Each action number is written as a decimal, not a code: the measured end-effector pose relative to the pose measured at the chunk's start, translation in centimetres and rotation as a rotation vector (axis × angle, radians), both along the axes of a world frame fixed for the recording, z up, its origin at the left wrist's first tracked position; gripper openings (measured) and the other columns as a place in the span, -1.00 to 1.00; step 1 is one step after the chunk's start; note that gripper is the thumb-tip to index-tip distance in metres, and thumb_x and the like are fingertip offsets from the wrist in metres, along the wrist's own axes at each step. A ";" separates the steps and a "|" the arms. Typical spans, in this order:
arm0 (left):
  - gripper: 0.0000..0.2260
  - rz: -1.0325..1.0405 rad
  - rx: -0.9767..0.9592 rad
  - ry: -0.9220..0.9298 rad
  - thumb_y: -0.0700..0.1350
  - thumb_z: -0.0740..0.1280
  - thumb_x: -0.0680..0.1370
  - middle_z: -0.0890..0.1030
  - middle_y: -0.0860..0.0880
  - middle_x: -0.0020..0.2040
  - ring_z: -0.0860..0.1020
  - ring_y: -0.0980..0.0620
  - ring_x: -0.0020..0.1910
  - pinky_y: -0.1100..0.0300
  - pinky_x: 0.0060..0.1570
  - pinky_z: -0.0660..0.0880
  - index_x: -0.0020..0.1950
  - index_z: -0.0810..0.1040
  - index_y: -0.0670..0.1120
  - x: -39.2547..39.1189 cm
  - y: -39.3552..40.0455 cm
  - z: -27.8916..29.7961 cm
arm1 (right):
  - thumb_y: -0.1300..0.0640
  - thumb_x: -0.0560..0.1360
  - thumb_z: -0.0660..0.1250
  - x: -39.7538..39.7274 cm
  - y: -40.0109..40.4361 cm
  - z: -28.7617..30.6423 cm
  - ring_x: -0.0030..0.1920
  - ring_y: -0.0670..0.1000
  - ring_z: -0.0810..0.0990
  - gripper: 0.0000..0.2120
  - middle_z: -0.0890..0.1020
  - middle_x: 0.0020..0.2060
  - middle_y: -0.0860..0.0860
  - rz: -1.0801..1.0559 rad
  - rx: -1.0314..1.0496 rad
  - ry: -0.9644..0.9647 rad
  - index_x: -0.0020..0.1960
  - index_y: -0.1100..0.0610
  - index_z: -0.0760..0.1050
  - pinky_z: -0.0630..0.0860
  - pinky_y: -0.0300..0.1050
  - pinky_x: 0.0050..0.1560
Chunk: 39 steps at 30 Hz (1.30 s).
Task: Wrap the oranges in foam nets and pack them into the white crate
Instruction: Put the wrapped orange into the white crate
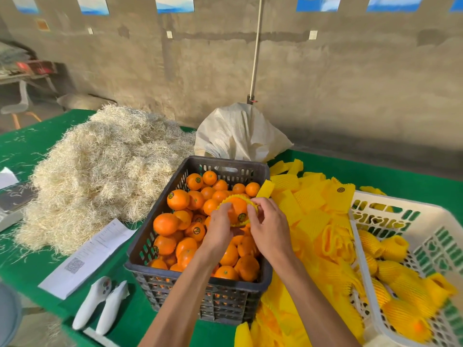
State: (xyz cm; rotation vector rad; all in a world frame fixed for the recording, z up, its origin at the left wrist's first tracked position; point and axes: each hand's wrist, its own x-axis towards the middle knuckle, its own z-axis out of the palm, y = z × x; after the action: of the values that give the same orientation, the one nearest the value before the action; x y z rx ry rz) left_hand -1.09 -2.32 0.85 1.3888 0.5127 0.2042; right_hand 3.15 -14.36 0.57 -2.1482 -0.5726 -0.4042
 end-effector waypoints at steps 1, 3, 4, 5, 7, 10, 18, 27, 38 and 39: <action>-0.77 -0.019 -0.040 -0.027 -0.15 0.29 0.71 0.60 -0.12 0.20 0.68 0.29 -0.21 0.37 -0.31 0.57 0.35 0.46 -0.15 0.0 -0.1 -0.2 | 0.01 0.66 0.28 0.2 -0.4 0.1 0.06 -0.09 0.55 -0.79 0.59 0.11 -0.05 -0.008 0.008 -0.005 0.22 0.07 0.56 0.36 -0.46 -0.09; -0.62 -0.025 -0.119 -0.082 -0.02 0.42 0.63 0.62 -0.15 0.24 0.73 0.08 -0.01 0.20 -0.14 0.65 0.37 0.45 -0.14 -0.2 -0.6 -0.3 | 0.04 0.66 0.27 0.6 -1.3 0.2 0.04 -0.07 0.55 -0.79 0.60 0.10 -0.01 -0.038 0.026 0.003 0.22 0.11 0.55 0.34 -0.48 -0.14; -0.57 -0.010 -0.109 -0.105 0.04 0.48 0.58 0.63 -0.15 0.24 0.72 -0.04 0.06 0.08 -0.05 0.68 0.35 0.46 -0.12 -0.2 -1.0 -0.5 | 0.06 0.66 0.27 0.8 -1.9 0.1 0.02 -0.05 0.56 -0.79 0.60 0.09 0.01 -0.059 0.040 0.007 0.21 0.13 0.55 0.33 -0.46 -0.15; -0.53 0.014 -0.052 -0.126 0.07 0.53 0.53 0.62 -0.14 0.23 0.72 -0.08 0.07 0.01 -0.02 0.69 0.31 0.46 -0.10 0.0 -1.6 -0.6 | 0.07 0.66 0.27 1.0 -2.5 0.0 0.01 -0.02 0.57 -0.79 0.61 0.08 0.04 -0.084 0.059 0.012 0.21 0.15 0.55 0.35 -0.41 -0.13; -0.50 0.071 0.114 -0.169 0.11 0.57 0.46 0.53 -0.06 0.14 0.68 -0.03 0.01 0.04 -0.14 0.70 0.21 0.41 -0.06 0.7 -2.8 -1.2 | 0.09 0.65 0.28 1.1 -3.9 -0.1 -0.03 0.02 0.59 -0.78 0.63 0.03 0.06 -0.143 0.120 0.022 0.20 0.19 0.56 0.39 -0.34 -0.13; -0.45 0.125 0.332 -0.218 0.17 0.57 0.45 0.50 0.04 0.07 0.60 0.03 0.03 0.01 -0.10 0.66 0.23 0.34 0.01 1.6 -5.7 -1.6 | 0.12 0.65 0.29 0.5 -5.9 -0.2 -0.07 0.00 0.58 -0.80 0.62 0.00 0.07 -0.179 0.166 -0.021 0.17 0.22 0.55 0.37 -0.46 -0.16; -0.72 -0.043 0.306 -0.274 0.06 0.43 0.61 0.59 0.11 0.16 0.63 0.06 0.12 0.29 -0.11 0.62 0.29 0.51 0.05 4.9 -14.4 -1.1 | -0.10 0.67 0.23 0.2 -14.1 -0.4 0.05 -0.08 0.58 -0.70 0.52 0.12 -0.07 -0.284 0.074 -0.135 0.26 0.04 0.55 0.57 -0.20 -0.11; -0.61 -0.478 0.162 -0.222 -0.20 0.34 0.68 0.67 0.38 0.01 0.65 0.17 -0.08 0.23 -0.13 0.63 0.50 0.46 0.00 6.8 -27.1 -3.4 | 0.08 0.69 0.18 0.2 -26.4 -2.6 0.15 -0.07 0.54 -0.66 0.51 0.26 0.07 -0.541 0.180 0.093 0.41 0.16 0.48 0.48 -0.40 0.06; -0.62 -0.524 0.313 -0.254 -0.22 0.33 0.67 0.47 0.07 0.49 0.48 0.02 0.45 0.22 0.33 0.49 0.49 0.48 -0.01 8.1 -28.8 -3.8 | 0.16 0.66 0.24 1.2 -28.8 -4.1 0.20 0.02 0.58 -0.71 0.60 0.23 0.05 -0.507 0.145 0.151 0.36 0.17 0.50 0.49 -0.23 0.10; -0.65 -0.497 0.307 -0.266 -0.22 0.33 0.67 0.49 0.09 0.45 0.47 0.06 0.43 0.32 0.27 0.50 0.44 0.50 0.02 7.8 -27.8 -3.5 | 0.16 0.66 0.25 1.4 -28.0 -4.1 0.21 0.01 0.58 -0.72 0.60 0.22 0.05 -0.480 0.152 0.150 0.35 0.16 0.51 0.52 -0.19 0.12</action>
State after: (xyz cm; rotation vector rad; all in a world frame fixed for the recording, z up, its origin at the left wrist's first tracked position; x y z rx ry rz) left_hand 6.75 -30.15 -2.66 1.7117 -0.0973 0.0601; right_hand 4.59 -42.38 -3.49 -2.1321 0.0661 -0.5204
